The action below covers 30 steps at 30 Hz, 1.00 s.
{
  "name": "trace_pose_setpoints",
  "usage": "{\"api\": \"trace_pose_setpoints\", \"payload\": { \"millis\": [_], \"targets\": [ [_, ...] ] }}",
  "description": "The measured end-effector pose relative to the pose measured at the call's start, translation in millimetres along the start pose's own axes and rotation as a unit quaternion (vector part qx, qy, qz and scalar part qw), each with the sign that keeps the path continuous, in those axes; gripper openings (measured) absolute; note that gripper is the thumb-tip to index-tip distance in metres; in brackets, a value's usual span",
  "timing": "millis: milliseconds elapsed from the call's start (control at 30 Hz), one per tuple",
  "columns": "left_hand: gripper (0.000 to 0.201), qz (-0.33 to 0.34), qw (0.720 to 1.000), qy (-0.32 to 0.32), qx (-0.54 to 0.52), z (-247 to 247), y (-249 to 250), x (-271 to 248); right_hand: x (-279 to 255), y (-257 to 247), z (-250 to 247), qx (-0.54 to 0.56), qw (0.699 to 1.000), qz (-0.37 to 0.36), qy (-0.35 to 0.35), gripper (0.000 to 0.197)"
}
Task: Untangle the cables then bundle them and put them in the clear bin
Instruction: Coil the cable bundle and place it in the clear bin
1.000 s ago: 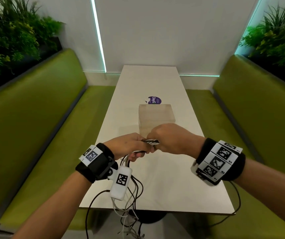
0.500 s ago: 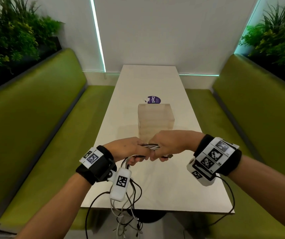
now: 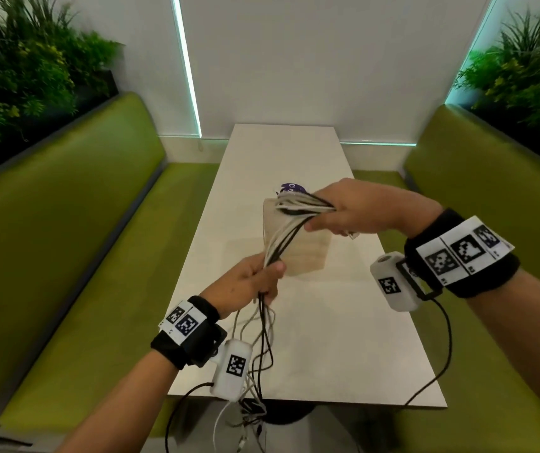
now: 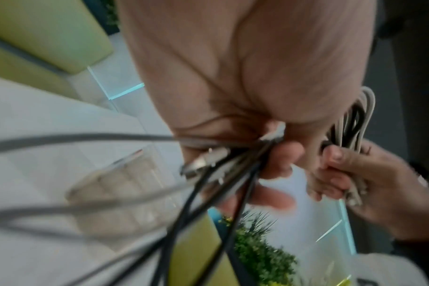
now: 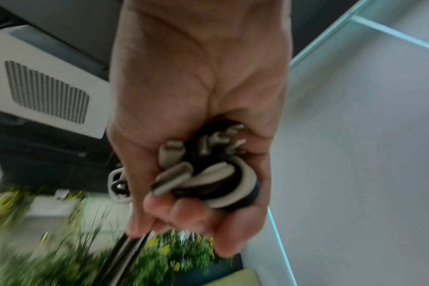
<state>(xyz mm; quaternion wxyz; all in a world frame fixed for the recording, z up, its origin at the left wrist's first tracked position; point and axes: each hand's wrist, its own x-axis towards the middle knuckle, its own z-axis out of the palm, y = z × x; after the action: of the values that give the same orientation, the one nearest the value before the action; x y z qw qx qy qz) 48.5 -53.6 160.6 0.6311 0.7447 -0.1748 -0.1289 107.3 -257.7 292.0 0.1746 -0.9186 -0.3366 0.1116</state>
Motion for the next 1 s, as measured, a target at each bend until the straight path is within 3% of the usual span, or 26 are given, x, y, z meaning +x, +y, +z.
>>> {"api": "trace_pose_setpoints", "payload": {
  "millis": [133, 233, 400, 500, 567, 700, 800, 933, 1000],
  "targets": [
    [0.023, 0.078, 0.977, 0.153, -0.127, -1, 12, 10, 2, 0, 9, 0.106, 0.991, 0.005, 0.086, 0.032],
    [0.024, 0.107, 0.945, 0.234, -0.2, -2, 21, 20, 12, -5, 46, 0.192, 0.976, 0.026, 0.103, 0.031],
    [0.03, 0.073, 0.906, 0.334, -0.249, 4, 24, 25, 26, -18, 101, 0.255, 0.961, 0.026, 0.105, 0.02],
    [0.023, 0.041, 0.88, 0.365, -0.301, 7, 25, 26, 33, -24, 110, 0.24, 0.965, 0.033, 0.101, 0.037],
    [0.017, 0.025, 0.866, 0.374, -0.332, 4, 24, 25, 34, -26, 114, 0.26, 0.96, 0.039, 0.095, 0.036],
    [0.024, 0.046, 0.876, 0.312, -0.365, 1, 29, 21, 33, -24, 113, 0.334, 0.937, 0.025, 0.1, 0.034],
    [0.039, 0.059, 0.899, 0.238, -0.363, 0, 32, 15, 32, -22, 113, 0.375, 0.926, 0.02, 0.049, 0.023],
    [0.081, 0.06, 0.954, 0.214, -0.2, -7, 32, 11, 26, -28, 117, 0.409, 0.912, 0.007, 0.032, 0.007],
    [0.074, 0.052, 0.956, 0.241, -0.161, -7, 30, 13, 26, -31, 117, 0.392, 0.919, 0.013, 0.032, 0.014]
  ]
}}
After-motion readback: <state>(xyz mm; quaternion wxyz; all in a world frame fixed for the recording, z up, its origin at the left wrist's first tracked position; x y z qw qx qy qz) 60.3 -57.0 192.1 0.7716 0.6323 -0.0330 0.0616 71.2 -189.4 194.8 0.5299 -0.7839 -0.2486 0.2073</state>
